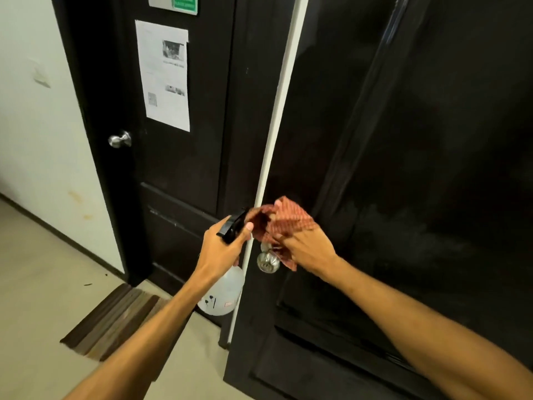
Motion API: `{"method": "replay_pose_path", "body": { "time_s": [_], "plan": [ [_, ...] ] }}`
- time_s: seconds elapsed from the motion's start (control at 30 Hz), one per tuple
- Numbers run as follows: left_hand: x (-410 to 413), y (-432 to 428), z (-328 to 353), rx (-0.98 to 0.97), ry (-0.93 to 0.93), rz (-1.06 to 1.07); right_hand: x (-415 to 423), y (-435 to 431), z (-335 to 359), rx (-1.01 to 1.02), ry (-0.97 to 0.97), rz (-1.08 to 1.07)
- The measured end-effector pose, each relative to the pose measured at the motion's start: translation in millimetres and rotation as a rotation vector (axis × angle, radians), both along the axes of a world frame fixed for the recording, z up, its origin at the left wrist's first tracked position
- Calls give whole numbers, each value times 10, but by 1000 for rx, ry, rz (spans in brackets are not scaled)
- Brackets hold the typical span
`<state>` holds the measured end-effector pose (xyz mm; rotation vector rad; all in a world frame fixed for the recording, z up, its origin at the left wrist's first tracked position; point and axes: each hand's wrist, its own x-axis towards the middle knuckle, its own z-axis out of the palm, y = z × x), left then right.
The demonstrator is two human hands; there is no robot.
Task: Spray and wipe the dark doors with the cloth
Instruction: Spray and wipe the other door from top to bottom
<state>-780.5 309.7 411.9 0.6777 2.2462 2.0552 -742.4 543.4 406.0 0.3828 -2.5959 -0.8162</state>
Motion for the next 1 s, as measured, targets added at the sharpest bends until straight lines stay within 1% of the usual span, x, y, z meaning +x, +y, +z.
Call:
{"method": "replay_pose_path", "body": {
  "time_s": [0.03, 0.07, 0.1, 0.13, 0.2, 0.23, 0.27, 0.3, 0.37, 0.4, 0.43, 0.47, 0.5, 0.57, 0.6, 0.63, 0.67, 0.7, 0.73, 0.77, 0.8, 0.83, 0.87, 0.9, 0.93, 0.97, 1.0],
  "plan": [
    [6, 16, 19, 3, -6, -7, 69, 109, -68, 34, -16, -10],
    [-1, 29, 61, 13, -15, -13, 80, 197, 12, 36, -5, -18],
    [-1, 54, 108, 23, -20, -24, 87, 249, 183, 46, 48, -31],
    [5, 87, 139, 27, -16, -35, 104, 249, 408, -1, 126, -95],
    [57, 182, 145, 23, -10, -67, 184, 325, 802, -164, 313, -218],
    [108, 232, 119, 23, -15, -86, 243, 351, 868, -209, 346, -243],
    [176, 293, 84, 30, -24, -100, 324, 346, 819, -181, 335, -236],
    [245, 351, 47, 34, -38, -107, 407, 344, 623, -140, 319, -193],
    [372, 462, 31, 44, -77, -138, 624, 308, 106, -52, 191, -104],
    [416, 517, 43, 63, -99, -161, 744, 356, -27, 27, 106, -109],
    [433, 571, 76, 82, -115, -181, 795, 464, -23, 100, 44, -110],
    [433, 613, 126, 91, -114, -191, 786, 544, 144, 135, 52, -109],
    [410, 650, 167, 90, -97, -187, 725, 586, 375, 128, 132, -114],
    [369, 719, 210, 78, -58, -146, 566, 540, 896, -37, 390, -137],
    [380, 749, 197, 80, -50, -130, 507, 482, 1042, -114, 489, -170],
    [404, 770, 167, 83, -44, -117, 477, 420, 1058, -141, 510, -188],
    [440, 782, 125, 83, -39, -112, 484, 369, 918, -100, 472, -180],
    [483, 800, 73, 77, -35, -117, 547, 369, 625, -38, 384, -137],
    [519, 805, 42, 79, -38, -133, 657, 385, 268, 34, 266, -93],
    [538, 813, 39, 87, -45, -152, 785, 437, 14, 115, 144, -100],
    [542, 823, 60, 94, -50, -168, 845, 517, -90, 197, 106, -142],
    [530, 837, 102, 93, -49, -172, 798, 592, -31, 205, 168, -166],
    [518, 860, 149, 86, -38, -166, 697, 637, 142, 184, 301, -136],
    [512, 887, 184, 70, -20, -150, 595, 641, 385, 71, 390, -89],
    [518, 916, 184, 45, -4, -136, 542, 647, 618, -73, 442, -85],
    [546, 948, 161, 23, 7, -129, 563, 652, 761, -172, 473, -126],
    [589, 976, 126, 9, 13, -130, 624, 649, 759, -233, 523, -165]
  ]
}}
